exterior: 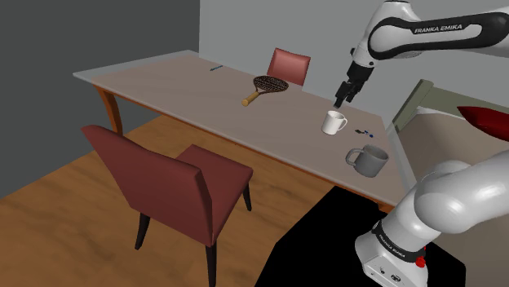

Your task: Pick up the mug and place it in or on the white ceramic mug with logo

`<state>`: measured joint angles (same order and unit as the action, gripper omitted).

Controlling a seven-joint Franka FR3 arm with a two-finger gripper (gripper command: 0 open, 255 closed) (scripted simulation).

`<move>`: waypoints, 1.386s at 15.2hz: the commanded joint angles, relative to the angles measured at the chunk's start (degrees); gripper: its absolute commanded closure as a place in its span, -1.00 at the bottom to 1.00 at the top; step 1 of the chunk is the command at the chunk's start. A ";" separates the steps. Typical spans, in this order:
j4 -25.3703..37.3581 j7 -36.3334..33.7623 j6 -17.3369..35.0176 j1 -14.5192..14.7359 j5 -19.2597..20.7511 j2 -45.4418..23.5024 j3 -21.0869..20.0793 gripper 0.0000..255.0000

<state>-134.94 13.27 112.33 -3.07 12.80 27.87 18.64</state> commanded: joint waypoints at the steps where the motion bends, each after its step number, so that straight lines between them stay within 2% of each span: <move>1: 0.17 2.21 3.20 -0.29 0.07 -3.07 2.27 -1.00; 7: 4.03 9.63 11.19 -0.23 -2.97 -14.69 8.58 -1.00; 12: 9.25 17.68 16.42 -0.60 -9.43 -26.01 12.66 -1.00; 14: 11.82 21.20 17.88 -1.30 -12.85 -30.75 13.55 -1.00; 21: 10.17 23.22 22.83 -1.98 -15.73 -34.64 13.15 -1.00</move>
<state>-124.74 36.14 134.55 -4.95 -2.43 -6.12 31.84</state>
